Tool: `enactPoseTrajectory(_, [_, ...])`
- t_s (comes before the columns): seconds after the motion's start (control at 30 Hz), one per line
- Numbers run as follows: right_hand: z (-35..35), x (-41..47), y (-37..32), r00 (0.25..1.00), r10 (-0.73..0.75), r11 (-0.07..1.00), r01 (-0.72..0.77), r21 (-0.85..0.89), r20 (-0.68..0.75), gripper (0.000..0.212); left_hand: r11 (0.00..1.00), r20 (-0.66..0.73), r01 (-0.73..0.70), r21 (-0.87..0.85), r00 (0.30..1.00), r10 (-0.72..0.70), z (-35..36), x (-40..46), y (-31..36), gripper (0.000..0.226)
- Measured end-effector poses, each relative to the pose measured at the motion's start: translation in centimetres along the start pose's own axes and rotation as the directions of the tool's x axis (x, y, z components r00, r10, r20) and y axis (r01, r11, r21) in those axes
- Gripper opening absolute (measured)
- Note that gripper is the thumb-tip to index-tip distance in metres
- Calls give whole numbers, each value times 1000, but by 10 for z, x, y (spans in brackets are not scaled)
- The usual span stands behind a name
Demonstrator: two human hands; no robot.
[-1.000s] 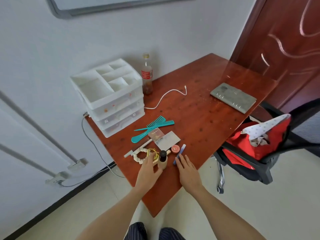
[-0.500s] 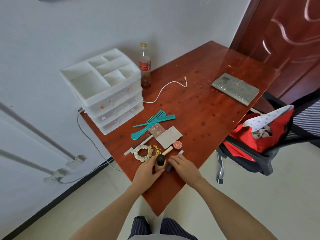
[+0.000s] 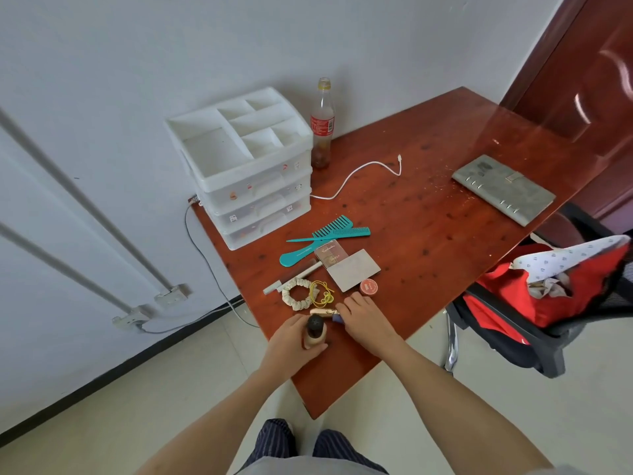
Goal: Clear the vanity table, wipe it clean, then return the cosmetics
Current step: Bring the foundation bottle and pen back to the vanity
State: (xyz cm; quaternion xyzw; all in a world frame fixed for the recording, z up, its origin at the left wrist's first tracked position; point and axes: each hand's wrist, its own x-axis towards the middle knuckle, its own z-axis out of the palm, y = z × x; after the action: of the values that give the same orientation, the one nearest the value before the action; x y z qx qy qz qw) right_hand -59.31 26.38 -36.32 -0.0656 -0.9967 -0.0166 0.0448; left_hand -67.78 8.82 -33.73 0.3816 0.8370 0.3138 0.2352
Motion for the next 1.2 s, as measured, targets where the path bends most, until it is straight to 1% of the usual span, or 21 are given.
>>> enactPoseTrajectory(0.07, [-1,-5,-3,999,31,1000,-31,-3,13,14,1000,-10,18,-8,1000,-18,3,1,2,44])
enactPoseTrajectory(0.13, [-3,-9,-5,995,93,995,-94,35,29,11,999,2,37,-24,999,-37,4,2,4,42])
enactPoseTrajectory(0.2, [-8,-8,-5,982,183,976,-186,113,38,13,995,-5,45,-84,999,-46,2,2,8,34])
enactPoseTrajectory(0.23, [-13,-6,-5,966,254,952,-259,164,47,15,992,-30,45,-117,998,-49,-1,3,12,31])
enactPoseTrajectory(0.3, [-23,2,-3,911,403,870,-411,272,86,19,981,-126,41,-189,990,-66,-12,7,23,28])
enactPoseTrajectory(0.33, [-29,7,-2,888,444,833,-458,311,118,23,972,-182,38,-232,980,-82,-18,11,28,27])
enactPoseTrajectory(0.4, [-39,22,-4,872,473,788,-484,380,130,23,950,-279,42,-308,951,-133,-32,18,35,25])
enactPoseTrajectory(0.47, [-51,42,-12,874,471,770,-474,427,119,22,925,-374,47,-378,906,-199,-50,22,37,20])
enactPoseTrajectory(0.53, [-62,65,-27,878,464,711,-448,542,117,20,897,-463,34,-440,847,-259,-70,20,35,13])
enactPoseTrajectory(0.6, [-73,89,-52,893,443,662,-387,642,81,19,864,-520,42,-501,784,-340,-92,9,27,12])
enactPoseTrajectory(0.73, [-98,124,-126,940,341,631,-209,747,-25,18,829,-598,67,-555,661,-454,-138,-34,-3,18])
enactPoseTrajectory(0.87, [-111,151,-222,980,181,646,-55,761,-84,21,798,-663,85,-596,509,-549,-186,-101,-49,15])
enactPoseTrajectory(0.97, [-121,162,-305,990,72,630,51,775,-124,21,795,-712,133,-592,375,-594,-224,-165,-85,18])
enactPoseTrajectory(1.07, [-127,161,-401,988,-25,566,137,813,-150,20,777,-745,202,-596,222,-629,-261,-242,-123,17])
enactPoseTrajectory(1.2, [-137,148,-534,959,-226,474,262,840,-171,22,744,-771,275,-608,16,-636,-301,-350,-171,15])
